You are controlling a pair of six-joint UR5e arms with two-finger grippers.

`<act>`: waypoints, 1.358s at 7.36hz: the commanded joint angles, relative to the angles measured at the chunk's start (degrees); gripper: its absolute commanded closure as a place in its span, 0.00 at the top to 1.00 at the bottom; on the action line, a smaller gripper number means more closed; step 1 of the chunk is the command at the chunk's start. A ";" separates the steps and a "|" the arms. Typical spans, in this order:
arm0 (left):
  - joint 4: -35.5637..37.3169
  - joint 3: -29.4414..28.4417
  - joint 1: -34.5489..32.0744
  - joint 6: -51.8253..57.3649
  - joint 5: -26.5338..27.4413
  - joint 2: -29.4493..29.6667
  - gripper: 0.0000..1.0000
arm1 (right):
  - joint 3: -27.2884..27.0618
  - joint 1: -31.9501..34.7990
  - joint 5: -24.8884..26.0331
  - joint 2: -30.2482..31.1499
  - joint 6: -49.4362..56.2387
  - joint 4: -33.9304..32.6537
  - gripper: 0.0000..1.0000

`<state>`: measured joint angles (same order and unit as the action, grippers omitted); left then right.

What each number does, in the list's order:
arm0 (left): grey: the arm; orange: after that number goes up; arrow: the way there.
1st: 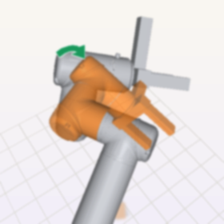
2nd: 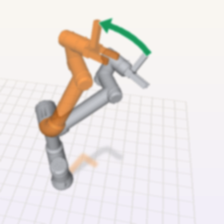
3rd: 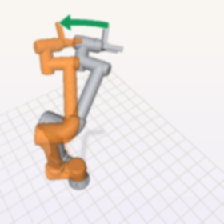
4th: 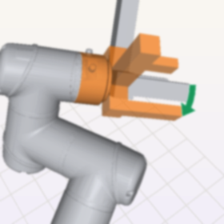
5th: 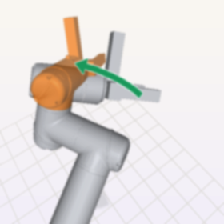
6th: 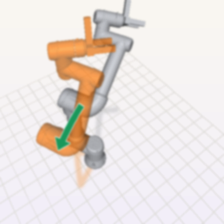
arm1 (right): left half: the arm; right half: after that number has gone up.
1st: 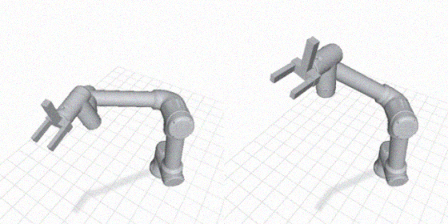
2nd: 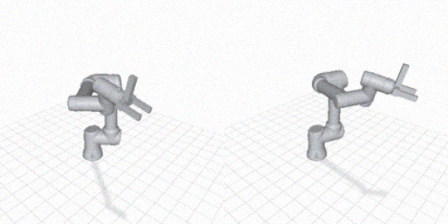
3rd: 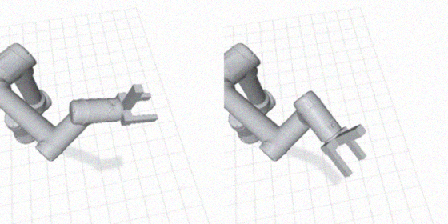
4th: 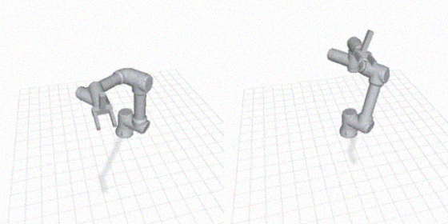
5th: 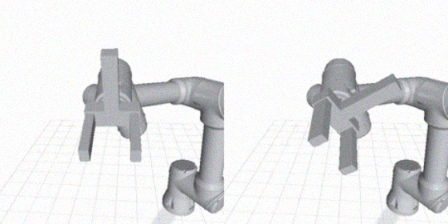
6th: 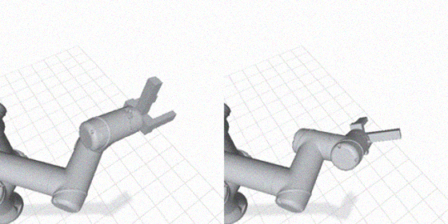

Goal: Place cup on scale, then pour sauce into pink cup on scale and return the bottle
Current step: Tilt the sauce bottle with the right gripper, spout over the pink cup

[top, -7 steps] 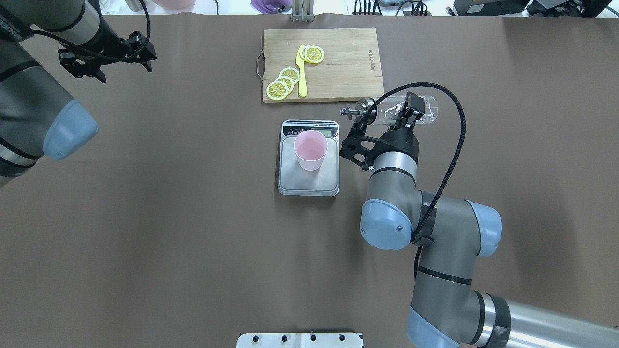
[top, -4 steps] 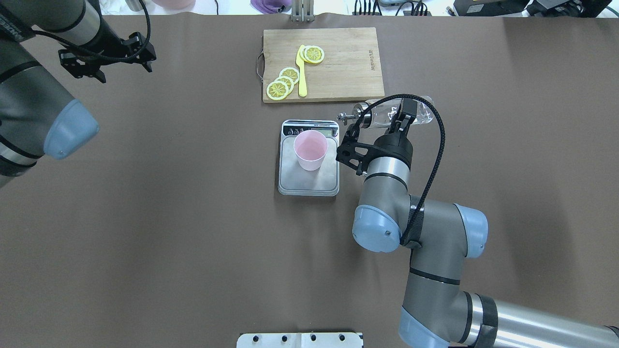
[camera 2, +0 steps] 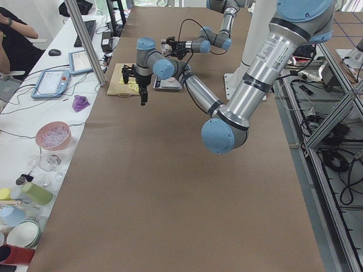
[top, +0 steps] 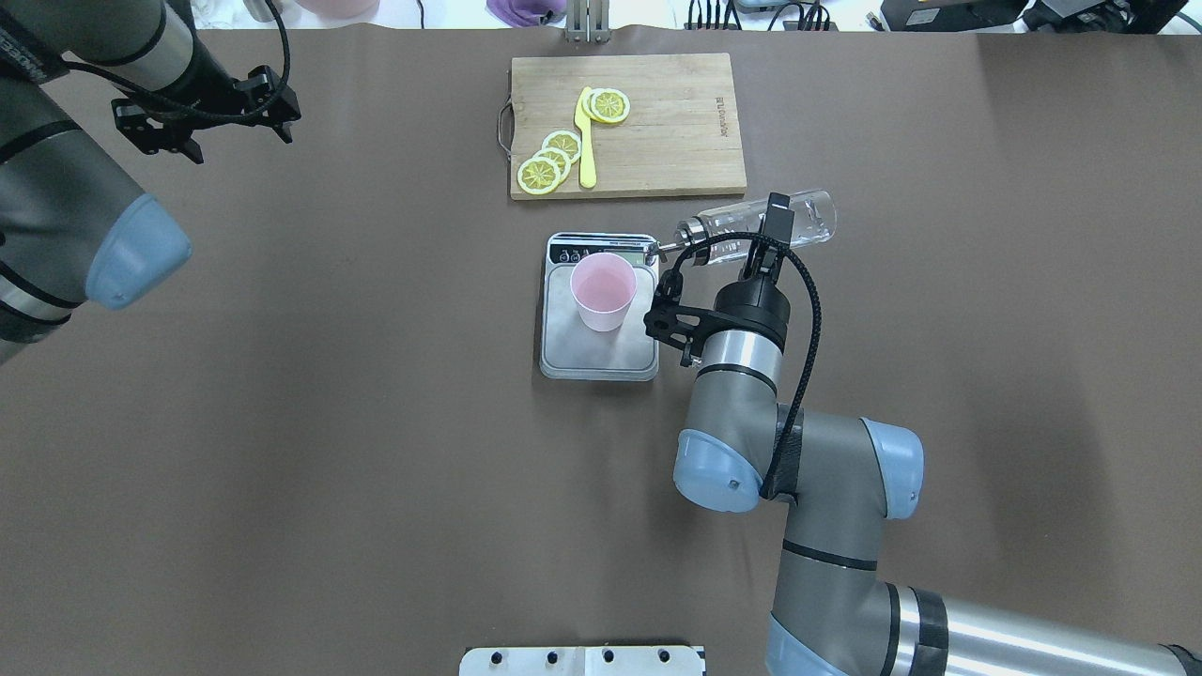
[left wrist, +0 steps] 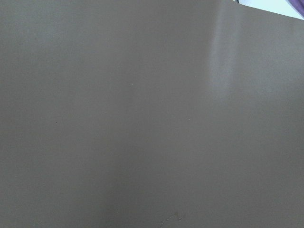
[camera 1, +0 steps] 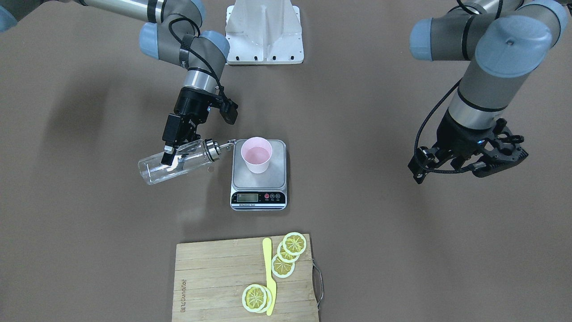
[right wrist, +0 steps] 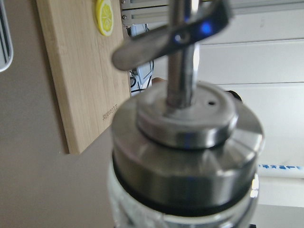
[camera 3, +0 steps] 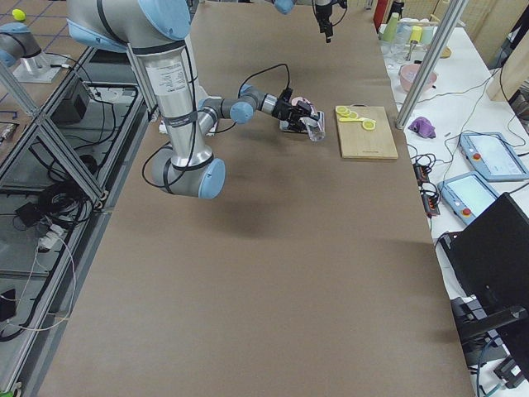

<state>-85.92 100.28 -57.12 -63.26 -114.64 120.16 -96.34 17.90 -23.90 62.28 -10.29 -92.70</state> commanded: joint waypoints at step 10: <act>-0.82 -1.23 -0.01 0.07 0.03 -0.63 0.98 | 2.74 -1.11 7.11 -2.07 13.00 -0.37 0.00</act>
<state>-86.73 99.08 -57.10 -63.19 -114.61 119.53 -93.62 16.79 -17.03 60.23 1.10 -93.11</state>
